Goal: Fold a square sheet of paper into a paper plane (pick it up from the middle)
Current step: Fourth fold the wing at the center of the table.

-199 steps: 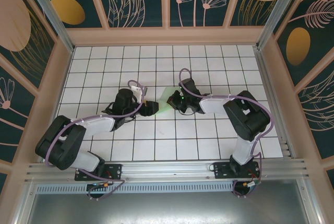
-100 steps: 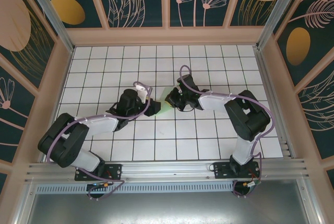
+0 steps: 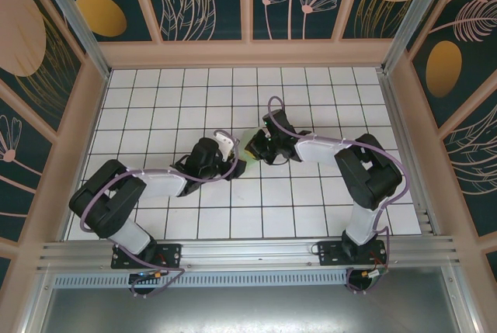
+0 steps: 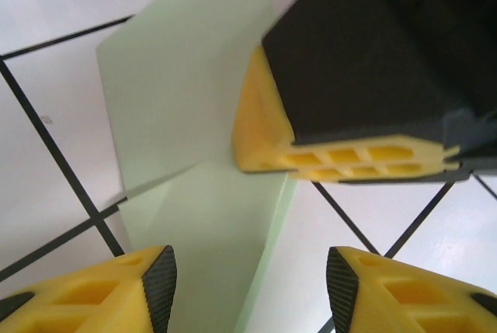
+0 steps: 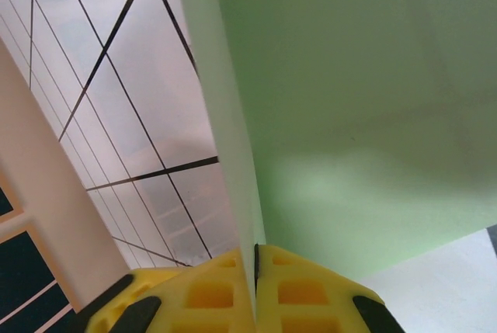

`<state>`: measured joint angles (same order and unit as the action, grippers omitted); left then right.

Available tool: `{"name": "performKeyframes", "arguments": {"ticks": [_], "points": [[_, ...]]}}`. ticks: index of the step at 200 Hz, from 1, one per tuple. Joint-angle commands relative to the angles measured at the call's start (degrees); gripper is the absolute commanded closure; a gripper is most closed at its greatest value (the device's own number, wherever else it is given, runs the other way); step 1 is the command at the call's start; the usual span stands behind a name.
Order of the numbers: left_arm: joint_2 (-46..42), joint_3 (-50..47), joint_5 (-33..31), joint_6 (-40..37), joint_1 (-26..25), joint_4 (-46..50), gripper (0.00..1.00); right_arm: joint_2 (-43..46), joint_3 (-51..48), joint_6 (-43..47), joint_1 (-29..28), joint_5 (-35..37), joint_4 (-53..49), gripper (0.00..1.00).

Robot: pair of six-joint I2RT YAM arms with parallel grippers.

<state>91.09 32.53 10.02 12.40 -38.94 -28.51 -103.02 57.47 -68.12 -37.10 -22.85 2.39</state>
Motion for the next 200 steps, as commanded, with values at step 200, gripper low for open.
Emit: {"name": "performKeyframes", "arguments": {"ticks": [200], "points": [[3.3, -0.5, -0.4, -5.2, -0.6, -3.5, 0.79, 0.1, 2.5, -0.9, 1.0, -1.5, -4.7, 0.77]]}}
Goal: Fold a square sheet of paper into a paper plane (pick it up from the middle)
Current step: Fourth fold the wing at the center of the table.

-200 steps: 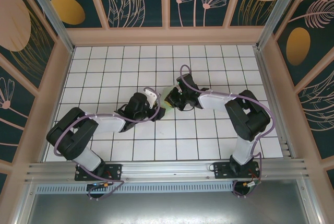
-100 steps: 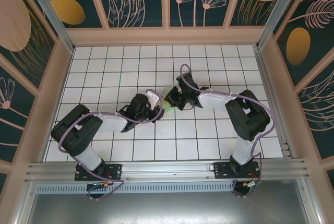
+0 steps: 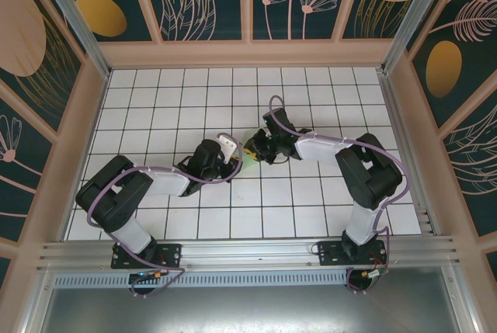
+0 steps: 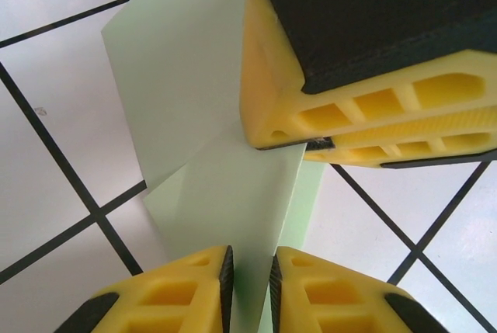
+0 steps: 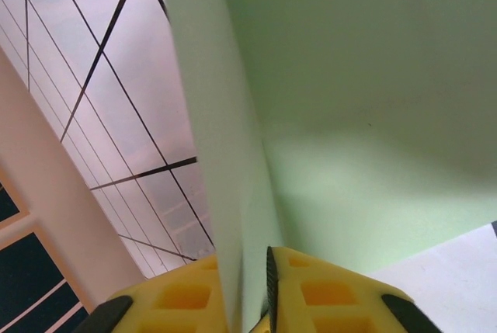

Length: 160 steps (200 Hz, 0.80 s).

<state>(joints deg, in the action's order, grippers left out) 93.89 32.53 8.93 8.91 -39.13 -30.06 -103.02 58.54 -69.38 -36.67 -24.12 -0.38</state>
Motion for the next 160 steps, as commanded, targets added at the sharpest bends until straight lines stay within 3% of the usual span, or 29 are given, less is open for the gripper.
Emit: {"name": "performKeyframes", "arguments": {"ticks": [1, 58, 90, 114, 136, 160], "points": [[0.5, -0.5, 0.8, -1.7, -0.4, -1.9, 0.79, 0.1, 1.4, 0.4, 0.6, -0.2, -1.9, 0.77], [0.4, -0.7, 4.1, -3.8, -0.4, -1.5, 0.84, 1.2, 1.7, 2.5, 1.2, 1.3, -3.1, 0.69], [0.5, -0.7, 4.4, -4.7, -0.3, -1.4, 0.83, 0.7, 2.3, 3.0, 1.4, 1.0, -4.2, 0.82], [0.7, -0.7, 4.6, -4.6, -0.3, -2.0, 0.76, 0.7, 2.5, 2.9, 1.5, 0.7, -4.2, 0.90], [1.1, -0.6, 4.8, -4.1, -0.4, -3.6, 0.67, 0.7, 2.5, 2.8, 1.5, 0.6, -4.2, 0.92], [2.1, -0.4, 5.3, -3.7, -0.3, -5.5, 0.64, 0.5, 2.5, 2.7, 1.4, 0.4, -4.1, 0.92]]}}
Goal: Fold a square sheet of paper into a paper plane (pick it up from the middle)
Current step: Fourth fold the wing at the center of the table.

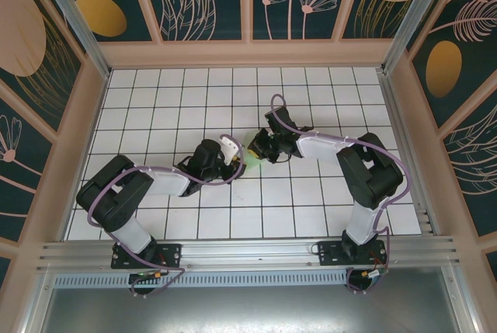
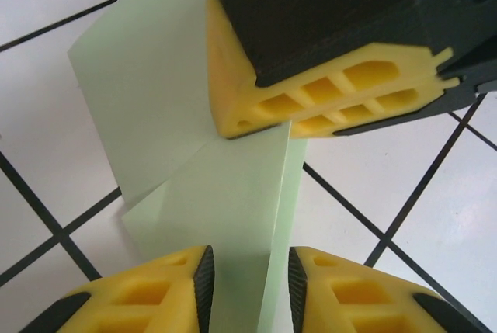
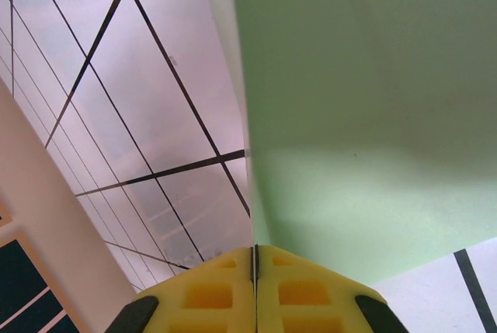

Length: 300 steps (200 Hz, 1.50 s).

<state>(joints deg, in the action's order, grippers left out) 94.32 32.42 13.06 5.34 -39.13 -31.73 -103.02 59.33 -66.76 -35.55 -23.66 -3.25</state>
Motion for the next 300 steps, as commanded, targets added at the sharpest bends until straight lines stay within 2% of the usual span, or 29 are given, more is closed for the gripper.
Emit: {"name": "performKeyframes", "arguments": {"ticks": [1, 44, 64, 125, 192, 245, 300], "points": [[1.8, -0.3, 1.2, -0.1, -0.3, -3.9, 0.64, 0.5, 1.7, 0.0, 0.3, -0.1, -1.2, 0.92], [3.5, 0.5, 1.8, -0.4, -0.4, -4.7, 0.63, 0.5, 1.6, -0.4, 0.4, -0.6, -1.0, 0.92], [3.5, 0.8, 1.8, -0.5, -0.4, -4.8, 0.66, 0.6, 1.5, -0.6, 0.4, -0.9, -0.8, 0.90], [4.7, 1.0, 3.0, -0.9, -0.4, -3.3, 0.81, 2.7, 0.6, 3.7, 1.6, 1.8, -2.8, 0.60], [5.3, 3.0, 6.3, 0.9, -0.4, 0.4, 0.87, 8.8, -2.8, 11.3, 3.9, 4.4, -1.2, 0.47], [6.6, 6.1, 7.7, 8.2, -0.4, 4.8, 0.90, 15.8, -11.4, 16.2, 3.9, 7.9, 4.4, 0.44], [6.5, 7.5, 10.6, 14.0, -0.4, 6.6, 0.92, 15.9, -17.8, 17.7, 3.9, 5.5, 10.6, 0.50]]}}
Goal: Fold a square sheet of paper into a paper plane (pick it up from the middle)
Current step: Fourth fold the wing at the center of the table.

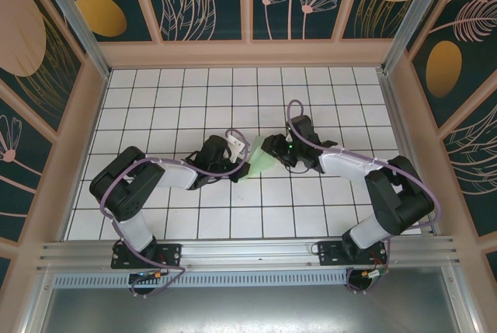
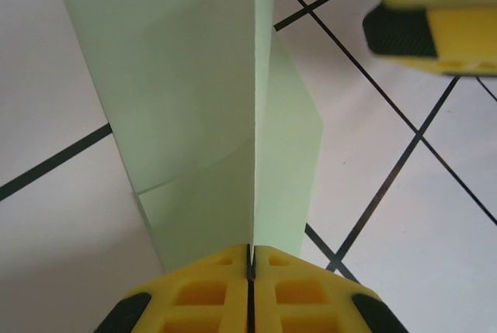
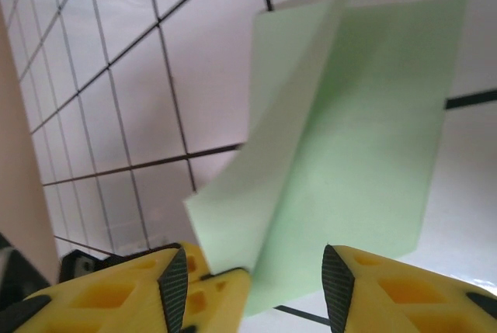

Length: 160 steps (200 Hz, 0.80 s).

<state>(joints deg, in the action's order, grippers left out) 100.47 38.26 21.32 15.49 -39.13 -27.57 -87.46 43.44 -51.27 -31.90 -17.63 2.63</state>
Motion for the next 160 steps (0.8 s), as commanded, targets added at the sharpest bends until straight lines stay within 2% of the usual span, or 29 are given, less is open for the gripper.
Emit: {"name": "performKeyframes", "arguments": {"ticks": [1, 47, 85, 160], "points": [[0.4, 1.6, 2.4, 4.0, -0.4, 2.5, 0.92, 0.3, -2.0, 2.3, 0.3, -0.6, 4.8, 0.50], [1.1, 3.5, 4.4, 7.4, -0.4, 4.8, 0.92, -3.3, -2.2, 4.8, 0.2, -3.3, 7.8, 0.55], [1.2, 3.8, 5.4, 8.9, -0.3, 5.2, 0.92, -6.0, -1.8, 5.3, 0.2, -5.6, 10.6, 0.55], [2.5, 4.7, 5.8, 11.1, -0.2, 6.1, 0.91, -8.9, -1.5, 5.2, 0.2, -5.0, 11.1, 0.58]]}}
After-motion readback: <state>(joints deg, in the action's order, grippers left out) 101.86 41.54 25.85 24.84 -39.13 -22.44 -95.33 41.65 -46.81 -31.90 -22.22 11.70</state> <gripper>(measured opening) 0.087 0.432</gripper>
